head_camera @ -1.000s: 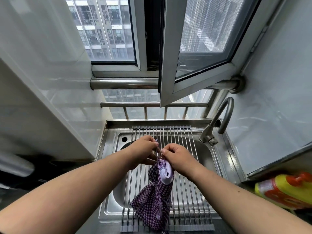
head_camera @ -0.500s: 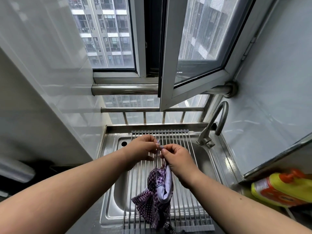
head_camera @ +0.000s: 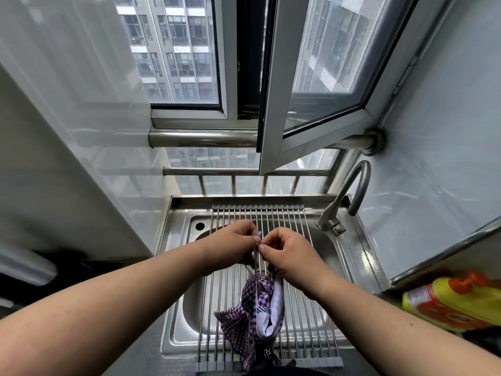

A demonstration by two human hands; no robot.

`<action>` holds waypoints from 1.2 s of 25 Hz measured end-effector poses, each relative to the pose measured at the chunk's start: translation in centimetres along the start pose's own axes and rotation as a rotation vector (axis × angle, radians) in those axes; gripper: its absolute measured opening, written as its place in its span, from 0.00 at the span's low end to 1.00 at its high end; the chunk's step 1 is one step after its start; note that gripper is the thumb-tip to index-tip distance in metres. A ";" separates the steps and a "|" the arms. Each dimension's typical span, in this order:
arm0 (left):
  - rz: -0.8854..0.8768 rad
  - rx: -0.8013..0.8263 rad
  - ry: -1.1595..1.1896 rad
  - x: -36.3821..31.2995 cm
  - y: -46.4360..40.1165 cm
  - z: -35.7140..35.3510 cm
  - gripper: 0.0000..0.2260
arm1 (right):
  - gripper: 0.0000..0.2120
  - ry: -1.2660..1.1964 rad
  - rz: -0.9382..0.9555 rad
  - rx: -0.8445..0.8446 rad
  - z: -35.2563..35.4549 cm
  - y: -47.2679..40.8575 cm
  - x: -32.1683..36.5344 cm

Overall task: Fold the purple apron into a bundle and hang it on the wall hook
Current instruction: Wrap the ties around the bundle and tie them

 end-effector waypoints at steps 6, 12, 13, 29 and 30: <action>0.167 0.123 0.036 0.1 1.0 -0.1 0.05 | 0.08 -0.047 0.033 0.108 0.0 -0.2 1.1; 0.173 0.183 -0.206 -1.2 1.6 0.6 0.08 | 0.10 0.031 0.054 0.145 -0.1 0.2 1.5; 0.170 0.198 -0.222 -1.3 1.7 0.7 0.08 | 0.09 0.101 0.062 0.161 0.1 0.3 1.8; 0.159 0.231 0.021 0.0 1.4 0.3 0.15 | 0.13 0.078 0.074 0.239 -0.8 -0.1 1.0; 0.155 0.234 0.040 0.0 1.4 0.4 0.15 | 0.11 0.066 0.088 0.241 -0.9 0.0 1.2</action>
Point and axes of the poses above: each hand's wrist, its own y-axis away from the middle knuckle, its own z-axis out of the back of the hand, x = y × z, the point moved 6 cm from there along -y, towards the middle knuckle, and after that the axes turned 1 degree about -y, right-handed, at the moved point
